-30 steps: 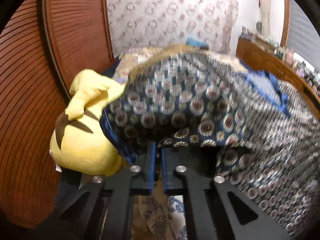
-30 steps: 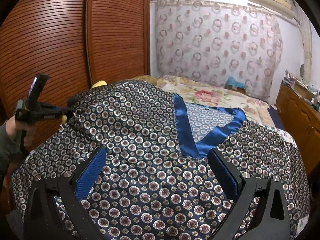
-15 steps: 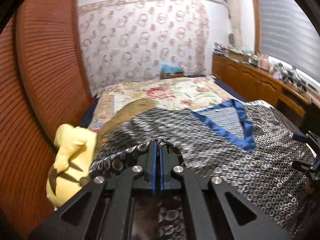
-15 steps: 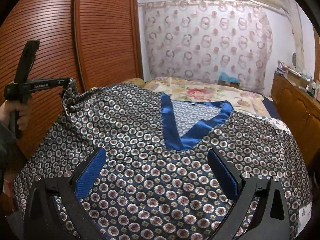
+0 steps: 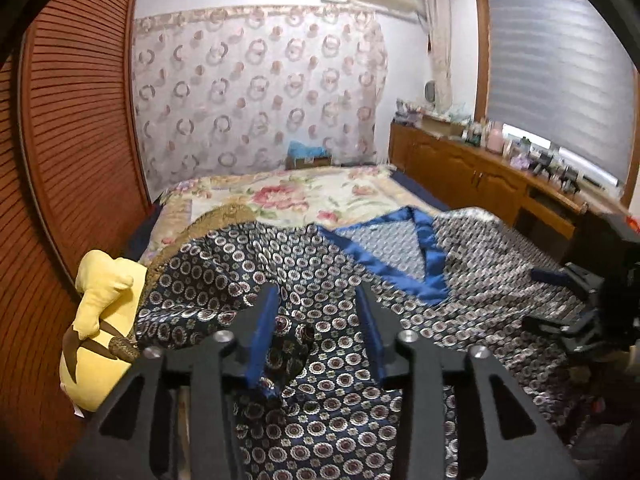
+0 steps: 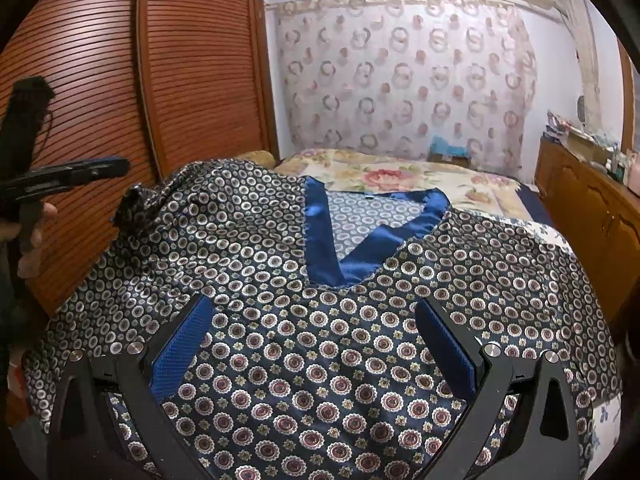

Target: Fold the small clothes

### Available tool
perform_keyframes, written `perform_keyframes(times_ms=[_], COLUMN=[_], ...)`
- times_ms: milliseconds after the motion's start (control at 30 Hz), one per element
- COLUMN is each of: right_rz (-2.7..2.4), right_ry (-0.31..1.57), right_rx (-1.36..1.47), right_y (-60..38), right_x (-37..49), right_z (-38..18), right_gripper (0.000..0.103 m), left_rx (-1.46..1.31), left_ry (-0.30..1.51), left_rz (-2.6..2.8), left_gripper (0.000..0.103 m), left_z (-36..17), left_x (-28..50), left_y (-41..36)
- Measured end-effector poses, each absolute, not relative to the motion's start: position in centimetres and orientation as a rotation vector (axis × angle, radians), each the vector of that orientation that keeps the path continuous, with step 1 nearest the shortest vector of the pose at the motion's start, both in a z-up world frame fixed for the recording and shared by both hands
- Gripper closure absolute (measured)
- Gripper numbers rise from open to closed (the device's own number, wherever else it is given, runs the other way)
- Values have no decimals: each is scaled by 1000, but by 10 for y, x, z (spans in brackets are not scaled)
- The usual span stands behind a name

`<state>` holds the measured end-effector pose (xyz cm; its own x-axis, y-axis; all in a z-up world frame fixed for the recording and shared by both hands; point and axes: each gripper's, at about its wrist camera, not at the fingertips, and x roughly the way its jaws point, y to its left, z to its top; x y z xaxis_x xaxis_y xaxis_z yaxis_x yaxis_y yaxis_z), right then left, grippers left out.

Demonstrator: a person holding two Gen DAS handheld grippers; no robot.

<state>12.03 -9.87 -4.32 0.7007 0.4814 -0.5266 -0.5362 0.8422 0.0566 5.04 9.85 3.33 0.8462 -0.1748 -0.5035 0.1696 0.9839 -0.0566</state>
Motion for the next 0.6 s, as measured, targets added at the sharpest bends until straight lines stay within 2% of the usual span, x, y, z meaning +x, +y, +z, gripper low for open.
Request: perform_keyframes(times_ms=[33, 67, 333, 600], right_rz=[573, 580, 713, 907], right_ry=[554, 551, 534, 516], right_rx=[-108, -114, -176, -258], right_y=[-97, -96, -60, 24], right_x=[120, 121, 132, 155], right_z=[-42, -41, -16, 13], right_gripper=[0, 0, 3, 21], left_rx=[-20, -29, -45, -101], left_ry=[520, 502, 458, 474], left_rz=[-181, -176, -69, 27], left_gripper=[53, 51, 49, 48], left_z=[36, 38, 46, 23], left_x=[45, 40, 9, -8], left_y=[101, 103, 146, 193])
